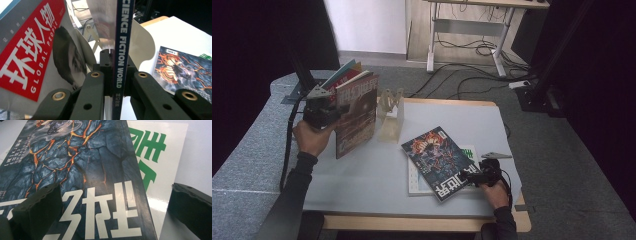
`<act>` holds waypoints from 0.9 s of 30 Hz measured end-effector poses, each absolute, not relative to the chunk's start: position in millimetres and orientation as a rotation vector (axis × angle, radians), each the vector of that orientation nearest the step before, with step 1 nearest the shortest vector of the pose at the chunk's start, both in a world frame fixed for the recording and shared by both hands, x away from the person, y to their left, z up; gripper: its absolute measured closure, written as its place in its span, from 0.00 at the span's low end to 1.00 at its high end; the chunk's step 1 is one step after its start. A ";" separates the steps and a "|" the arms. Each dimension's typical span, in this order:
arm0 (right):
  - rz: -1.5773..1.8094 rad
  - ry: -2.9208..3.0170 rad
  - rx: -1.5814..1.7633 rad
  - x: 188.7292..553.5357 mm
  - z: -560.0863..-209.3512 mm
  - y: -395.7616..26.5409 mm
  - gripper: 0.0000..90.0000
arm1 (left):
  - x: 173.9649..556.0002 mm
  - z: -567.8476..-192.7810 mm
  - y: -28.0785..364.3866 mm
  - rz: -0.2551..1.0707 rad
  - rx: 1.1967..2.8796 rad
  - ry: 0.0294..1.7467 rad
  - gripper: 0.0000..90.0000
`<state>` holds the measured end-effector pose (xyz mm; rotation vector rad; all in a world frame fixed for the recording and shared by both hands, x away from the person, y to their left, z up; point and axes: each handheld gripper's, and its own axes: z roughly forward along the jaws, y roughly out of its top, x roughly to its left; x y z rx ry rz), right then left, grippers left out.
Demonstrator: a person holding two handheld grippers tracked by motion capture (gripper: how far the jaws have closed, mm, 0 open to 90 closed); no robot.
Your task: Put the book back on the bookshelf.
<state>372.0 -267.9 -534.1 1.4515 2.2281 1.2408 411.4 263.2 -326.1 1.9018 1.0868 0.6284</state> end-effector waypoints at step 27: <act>1.244 2.227 1.448 372.5 -534.4 -268.1 0.00 | 453.4 -348.2 242.7 0.715 1.792 1.105 0.93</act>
